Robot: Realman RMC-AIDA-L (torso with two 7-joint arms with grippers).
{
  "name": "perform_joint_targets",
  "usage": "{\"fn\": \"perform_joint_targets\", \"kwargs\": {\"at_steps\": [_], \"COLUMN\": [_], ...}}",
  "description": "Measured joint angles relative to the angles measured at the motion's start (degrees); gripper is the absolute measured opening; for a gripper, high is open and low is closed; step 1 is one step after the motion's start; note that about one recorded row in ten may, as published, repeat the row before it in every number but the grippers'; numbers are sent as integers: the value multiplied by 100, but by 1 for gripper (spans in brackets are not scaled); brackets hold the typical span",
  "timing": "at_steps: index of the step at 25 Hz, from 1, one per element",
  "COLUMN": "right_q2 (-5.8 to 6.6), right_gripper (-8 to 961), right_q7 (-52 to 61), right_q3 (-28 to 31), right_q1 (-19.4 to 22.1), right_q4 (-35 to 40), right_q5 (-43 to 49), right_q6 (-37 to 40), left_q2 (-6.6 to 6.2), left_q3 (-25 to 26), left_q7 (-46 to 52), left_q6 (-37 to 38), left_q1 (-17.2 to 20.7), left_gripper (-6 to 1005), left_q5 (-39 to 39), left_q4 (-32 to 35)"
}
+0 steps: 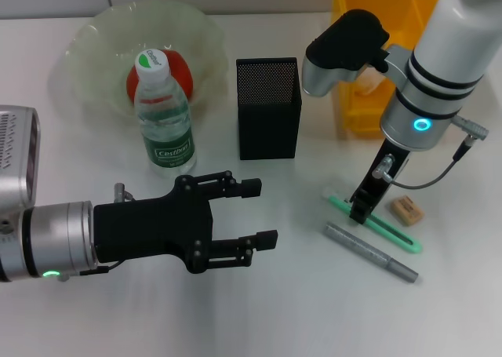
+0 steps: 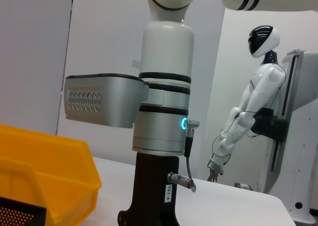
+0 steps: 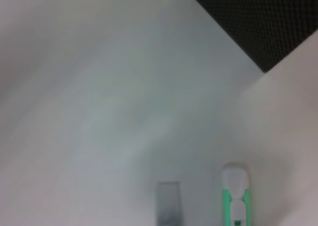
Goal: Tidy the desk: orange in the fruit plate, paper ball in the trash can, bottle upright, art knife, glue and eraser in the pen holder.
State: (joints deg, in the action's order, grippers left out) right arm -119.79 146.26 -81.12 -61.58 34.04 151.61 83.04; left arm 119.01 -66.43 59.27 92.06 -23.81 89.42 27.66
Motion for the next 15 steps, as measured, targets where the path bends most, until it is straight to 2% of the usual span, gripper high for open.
{"fn": "perform_joint_targets", "kwargs": {"at_steps": [3,4,5,6,7,8,9,11,12,13,15], "right_q2": [5,12,12,16,18,18,29,35,51,51,54], "right_gripper": [172,164,164,164,164,164,164,164,164,164,164], "right_q7": [1,14,14,22,31,31,32,32,-14,-14,-165], "right_q3": [0,11,11,34,101,101,176,214,293,293,389], "right_q1": [77,263,263,396,695,695,976,1109,1463,1463,1801], "right_q4": [158,530,530,765,1336,1336,1867,2126,2705,2705,3192], "right_q5": [0,-4,-4,-12,-42,-42,-154,-238,-528,-528,-860], "right_q6": [-21,16,16,58,159,159,248,273,278,278,237], "left_q2": [0,0,0,0,0,0,0,0,0,0,-1], "left_q3": [4,7,7,8,7,7,8,7,7,7,8], "left_q7": [-23,-48,-48,-51,-53,-53,-54,-56,-56,-56,-56], "left_q6": [-9,-13,-13,-16,-20,-20,-23,-23,-23,-23,-24], "left_q1": [-3,-3,-3,-3,-2,-2,-1,-1,2,2,7], "left_gripper": [726,726,726,726,726,726,726,726,725,725,725], "left_q5": [-4,-10,-10,-15,-22,-22,-25,-51,-76,-76,-105], "left_q4": [-3,-5,-5,-6,-6,-6,-6,-6,-6,-6,-9]}}
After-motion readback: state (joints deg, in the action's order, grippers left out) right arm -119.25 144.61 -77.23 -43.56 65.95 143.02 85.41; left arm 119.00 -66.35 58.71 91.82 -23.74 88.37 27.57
